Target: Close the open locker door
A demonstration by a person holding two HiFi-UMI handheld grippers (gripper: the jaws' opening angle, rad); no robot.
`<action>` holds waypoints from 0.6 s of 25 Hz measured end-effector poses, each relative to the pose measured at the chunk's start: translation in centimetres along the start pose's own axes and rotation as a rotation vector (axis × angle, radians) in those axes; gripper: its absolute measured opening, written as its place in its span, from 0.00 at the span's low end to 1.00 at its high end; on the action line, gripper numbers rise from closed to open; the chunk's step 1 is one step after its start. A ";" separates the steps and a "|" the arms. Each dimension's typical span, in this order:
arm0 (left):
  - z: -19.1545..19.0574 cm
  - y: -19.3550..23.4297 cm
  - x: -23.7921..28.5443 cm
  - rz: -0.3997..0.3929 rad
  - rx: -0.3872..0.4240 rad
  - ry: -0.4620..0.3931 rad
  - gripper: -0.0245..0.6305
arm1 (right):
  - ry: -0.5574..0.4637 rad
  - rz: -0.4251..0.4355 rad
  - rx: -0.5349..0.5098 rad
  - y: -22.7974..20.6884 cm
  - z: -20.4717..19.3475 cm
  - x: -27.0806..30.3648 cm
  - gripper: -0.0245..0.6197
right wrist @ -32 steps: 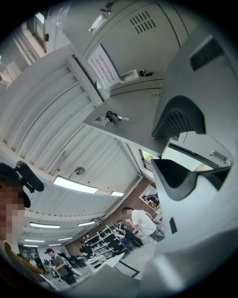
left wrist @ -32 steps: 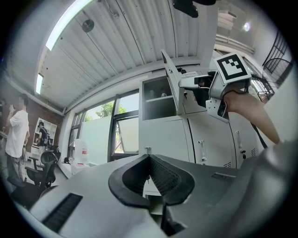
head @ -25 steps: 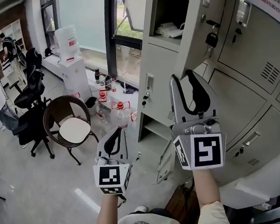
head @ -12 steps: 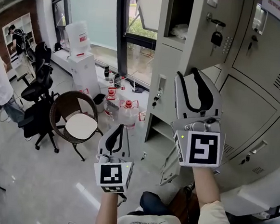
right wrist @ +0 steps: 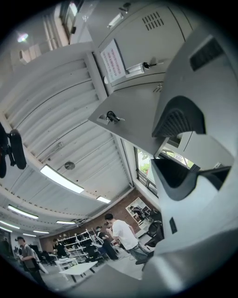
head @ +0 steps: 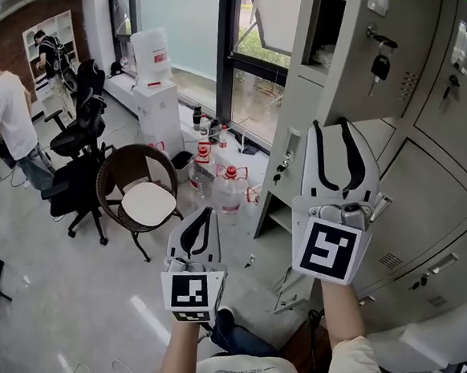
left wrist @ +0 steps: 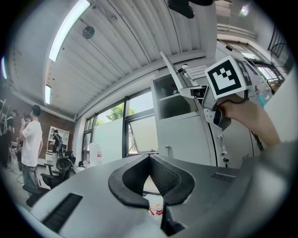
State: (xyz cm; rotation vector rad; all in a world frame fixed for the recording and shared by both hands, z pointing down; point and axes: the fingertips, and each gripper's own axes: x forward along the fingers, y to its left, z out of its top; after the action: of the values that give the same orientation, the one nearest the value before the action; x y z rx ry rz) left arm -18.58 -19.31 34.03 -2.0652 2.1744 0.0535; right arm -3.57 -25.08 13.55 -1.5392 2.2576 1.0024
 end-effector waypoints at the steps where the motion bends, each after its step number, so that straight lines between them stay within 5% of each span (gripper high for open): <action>1: -0.2 0.4 0.2 0.005 0.002 -0.002 0.04 | -0.001 -0.007 -0.019 0.2 -0.3 0.3 0.26; 7: -1.6 2.3 2.4 0.009 0.002 0.002 0.04 | 0.010 -0.065 -0.217 1.7 -1.8 2.5 0.26; 15: -2.5 4.0 5.8 -0.001 -0.004 0.014 0.04 | 0.003 -0.152 -0.336 1.8 -3.5 5.3 0.25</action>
State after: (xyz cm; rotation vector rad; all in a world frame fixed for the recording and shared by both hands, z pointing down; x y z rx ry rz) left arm -23.05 -25.18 35.49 -2.0754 2.1828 0.0424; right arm -6.75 -30.87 13.97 -1.8092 2.0121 1.3875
